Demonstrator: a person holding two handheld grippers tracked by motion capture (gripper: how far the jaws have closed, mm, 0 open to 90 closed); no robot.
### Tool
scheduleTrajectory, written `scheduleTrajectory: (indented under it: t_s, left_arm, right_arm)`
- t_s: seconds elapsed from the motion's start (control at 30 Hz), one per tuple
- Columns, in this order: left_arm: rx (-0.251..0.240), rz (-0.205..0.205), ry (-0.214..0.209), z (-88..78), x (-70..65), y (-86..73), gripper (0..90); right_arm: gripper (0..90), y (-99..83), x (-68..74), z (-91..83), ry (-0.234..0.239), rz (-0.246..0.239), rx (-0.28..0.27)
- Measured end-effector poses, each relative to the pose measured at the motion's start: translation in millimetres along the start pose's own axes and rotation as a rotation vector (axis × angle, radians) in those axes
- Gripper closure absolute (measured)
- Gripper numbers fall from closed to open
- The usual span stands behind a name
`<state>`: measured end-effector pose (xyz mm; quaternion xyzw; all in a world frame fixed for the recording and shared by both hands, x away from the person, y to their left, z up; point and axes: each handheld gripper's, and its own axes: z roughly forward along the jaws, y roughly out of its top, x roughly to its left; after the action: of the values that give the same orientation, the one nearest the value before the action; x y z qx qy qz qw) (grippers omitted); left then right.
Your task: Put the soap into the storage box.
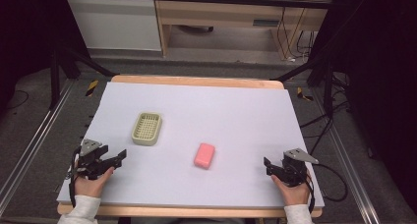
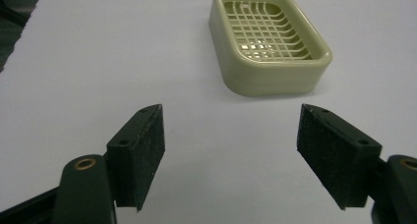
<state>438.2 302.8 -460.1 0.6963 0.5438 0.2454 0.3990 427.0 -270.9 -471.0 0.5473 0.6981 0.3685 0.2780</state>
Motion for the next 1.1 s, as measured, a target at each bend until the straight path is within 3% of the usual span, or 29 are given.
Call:
scheduleTrajectory:
  t_s: [0.1,0.57,1.1]
  left_arm:
    - [-0.002,0.006,-0.006,0.0,-3.2,0.8,26.8]
    - [0.0,0.018,-0.032,-0.5,-15.2,5.4,27.3]
    - [-0.012,0.056,-0.079,0.2,-36.6,18.7,27.6]
  right_arm:
    - [21.7,0.0,2.0,-0.2,-0.009,-0.02,0.0]
    - [21.2,-0.3,4.6,1.2,0.003,-0.027,0.024]
    - [21.7,0.6,4.2,-0.8,0.0,-0.022,0.006]
